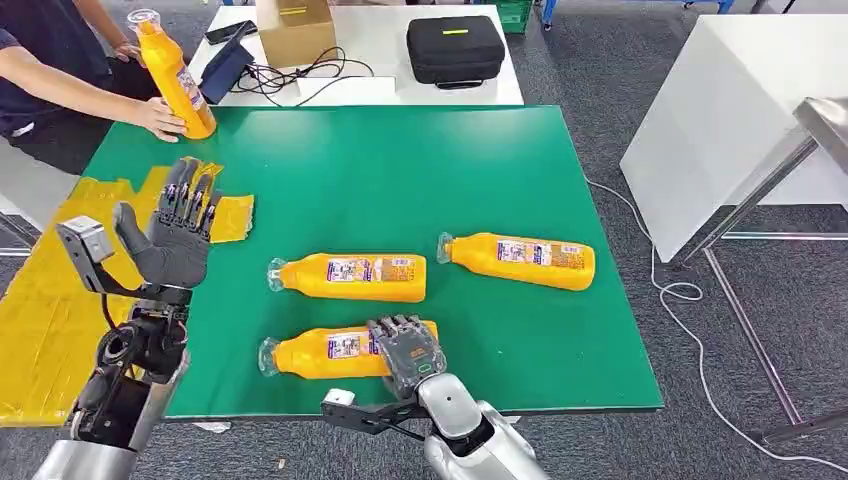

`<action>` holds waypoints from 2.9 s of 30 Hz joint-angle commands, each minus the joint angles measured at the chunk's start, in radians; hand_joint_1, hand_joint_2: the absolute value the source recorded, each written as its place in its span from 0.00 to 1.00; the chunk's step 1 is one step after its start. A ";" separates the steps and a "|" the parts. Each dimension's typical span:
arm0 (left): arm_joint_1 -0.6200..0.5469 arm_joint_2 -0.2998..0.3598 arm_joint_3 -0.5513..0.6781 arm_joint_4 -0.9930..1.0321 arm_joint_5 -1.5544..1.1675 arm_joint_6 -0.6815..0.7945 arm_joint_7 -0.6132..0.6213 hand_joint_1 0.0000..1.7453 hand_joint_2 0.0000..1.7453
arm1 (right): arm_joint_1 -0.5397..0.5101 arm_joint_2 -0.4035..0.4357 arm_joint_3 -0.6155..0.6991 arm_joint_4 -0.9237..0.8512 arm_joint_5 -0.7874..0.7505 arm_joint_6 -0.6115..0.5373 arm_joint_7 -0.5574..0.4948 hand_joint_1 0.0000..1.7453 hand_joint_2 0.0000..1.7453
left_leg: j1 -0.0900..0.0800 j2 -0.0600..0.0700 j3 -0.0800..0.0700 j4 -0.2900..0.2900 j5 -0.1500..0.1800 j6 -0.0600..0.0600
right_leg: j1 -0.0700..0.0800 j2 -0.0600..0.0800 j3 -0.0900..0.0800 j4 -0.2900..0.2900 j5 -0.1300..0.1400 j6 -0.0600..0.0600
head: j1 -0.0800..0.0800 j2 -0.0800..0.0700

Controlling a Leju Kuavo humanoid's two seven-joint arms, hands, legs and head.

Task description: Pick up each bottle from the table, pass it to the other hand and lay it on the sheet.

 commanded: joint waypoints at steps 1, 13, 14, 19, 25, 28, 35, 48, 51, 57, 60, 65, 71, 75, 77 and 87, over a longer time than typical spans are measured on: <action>-0.126 0.059 -0.077 0.183 0.037 -0.020 -0.022 0.00 0.00 | 0.070 -0.064 -0.073 0.101 -0.001 0.003 -0.002 1.00 1.00 | 0.000 -0.006 0.005 -0.002 0.000 0.001 | 0.000 -0.007 0.004 -0.001 -0.002 0.000 | 0.000 0.000; -0.135 0.062 -0.102 0.190 0.051 -0.019 -0.029 0.00 0.00 | 0.081 -0.071 -0.086 0.087 0.011 -0.015 0.000 1.00 1.00 | -0.001 -0.008 0.014 -0.004 -0.003 0.002 | -0.001 -0.008 0.007 -0.003 -0.005 0.003 | 0.000 0.000; -0.140 0.066 -0.113 0.196 0.055 -0.018 -0.030 0.00 0.00 | 0.093 -0.074 -0.108 0.073 -0.001 -0.033 -0.003 1.00 1.00 | -0.001 -0.008 0.013 -0.003 -0.003 0.002 | -0.001 -0.008 0.007 -0.003 -0.005 0.003 | 0.000 0.000; -0.073 0.024 -0.105 0.136 0.080 -0.039 -0.016 0.00 0.00 | 0.256 -0.161 -0.220 -0.437 -0.311 -0.053 -0.238 1.00 1.00 | -0.002 -0.010 0.014 -0.004 -0.003 0.003 | -0.002 -0.011 0.009 -0.003 -0.006 0.003 | 0.000 0.000; 0.072 -0.062 -0.037 -0.073 -0.004 -0.005 0.002 0.00 1.00 | 0.371 -0.220 -0.268 -0.962 -0.471 0.005 -0.299 1.00 1.00 | -0.005 -0.006 0.008 0.001 -0.005 0.007 | -0.005 -0.005 0.013 0.001 -0.005 0.006 | 0.000 0.000; 0.130 -0.086 0.012 -0.149 -0.035 -0.009 0.009 0.00 1.00 | 0.372 -0.217 -0.306 -1.026 -0.560 -0.013 -0.346 1.00 1.00 | -0.006 -0.002 0.000 0.001 -0.005 0.007 | -0.005 -0.002 0.004 0.001 -0.001 0.007 | 0.000 0.000; 0.162 -0.100 0.045 -0.202 -0.058 -0.019 0.015 0.00 1.00 | 0.329 -0.213 -0.343 -0.960 -0.655 -0.003 -0.399 1.00 1.00 | -0.005 -0.001 0.001 0.000 -0.006 0.007 | -0.004 -0.002 0.003 0.000 -0.001 0.006 | 0.000 0.000; 0.117 -0.125 -0.014 -0.247 -0.017 -0.026 0.048 0.00 1.00 | 0.002 -0.173 -0.343 -0.584 -0.770 -0.037 -0.352 1.00 1.00 | -0.005 0.002 0.000 0.000 -0.004 0.007 | -0.004 0.000 0.003 -0.001 0.000 0.005 | 0.000 0.000; 0.072 -0.143 -0.062 -0.231 0.013 -0.013 0.073 0.00 1.00 | -0.120 -0.135 -0.342 -0.418 -0.837 -0.011 -0.319 1.00 1.00 | -0.005 0.001 -0.002 0.001 -0.003 0.008 | -0.004 0.000 0.002 0.000 0.002 0.007 | 0.000 0.000; 0.048 -0.167 -0.105 -0.237 0.037 -0.001 0.085 0.00 1.00 | -0.219 -0.076 -0.315 -0.277 -0.837 -0.043 -0.307 1.00 1.00 | -0.005 0.001 -0.002 0.000 -0.001 0.008 | -0.004 0.000 0.002 0.000 0.003 0.008 | 0.000 0.000; 0.033 -0.190 -0.116 -0.233 0.055 0.004 0.095 0.00 1.00 | -0.240 -0.036 -0.249 -0.229 -0.802 -0.042 -0.286 1.00 1.00 | -0.005 0.001 -0.002 0.000 -0.001 0.008 | -0.004 -0.001 0.002 0.000 0.003 0.008 | 0.000 0.000; 0.015 -0.210 -0.124 -0.225 0.062 0.017 0.108 0.00 1.00 | -0.288 0.033 -0.161 -0.138 -0.747 -0.074 -0.241 1.00 1.00 | -0.005 0.003 -0.002 0.001 -0.002 0.008 | -0.004 0.001 0.001 0.001 0.003 0.008 | 0.000 0.000; -0.010 -0.251 -0.122 -0.231 0.062 0.041 0.144 0.00 1.00 | -0.328 0.091 -0.095 -0.100 -0.728 -0.060 -0.231 1.00 1.00 | -0.005 0.001 -0.004 0.001 -0.001 0.008 | -0.004 -0.001 -0.001 0.001 0.002 0.008 | 0.000 0.000; -0.070 -0.219 -0.106 -0.163 0.068 0.063 0.140 0.00 1.00 | -0.377 0.092 0.105 -0.080 -0.814 -0.101 -0.191 1.00 1.00 | -0.005 0.002 -0.003 0.001 -0.002 0.008 | -0.004 0.000 0.000 0.002 0.002 0.008 | 0.000 0.000; -0.075 -0.215 -0.099 -0.155 0.073 0.062 0.138 0.00 1.00 | -0.385 0.092 0.136 -0.078 -0.835 -0.120 -0.179 1.00 1.00 | -0.005 0.003 -0.001 0.001 -0.002 0.007 | -0.004 0.000 0.001 0.002 0.001 0.007 | 0.000 0.000; -0.098 -0.180 -0.079 -0.145 0.085 0.080 0.135 0.00 1.00 | -0.442 0.092 0.343 -0.089 -0.944 -0.134 -0.129 1.00 1.00 | -0.005 0.002 -0.002 0.001 -0.002 0.008 | -0.004 -0.001 0.002 0.002 0.001 0.008 | 0.000 0.000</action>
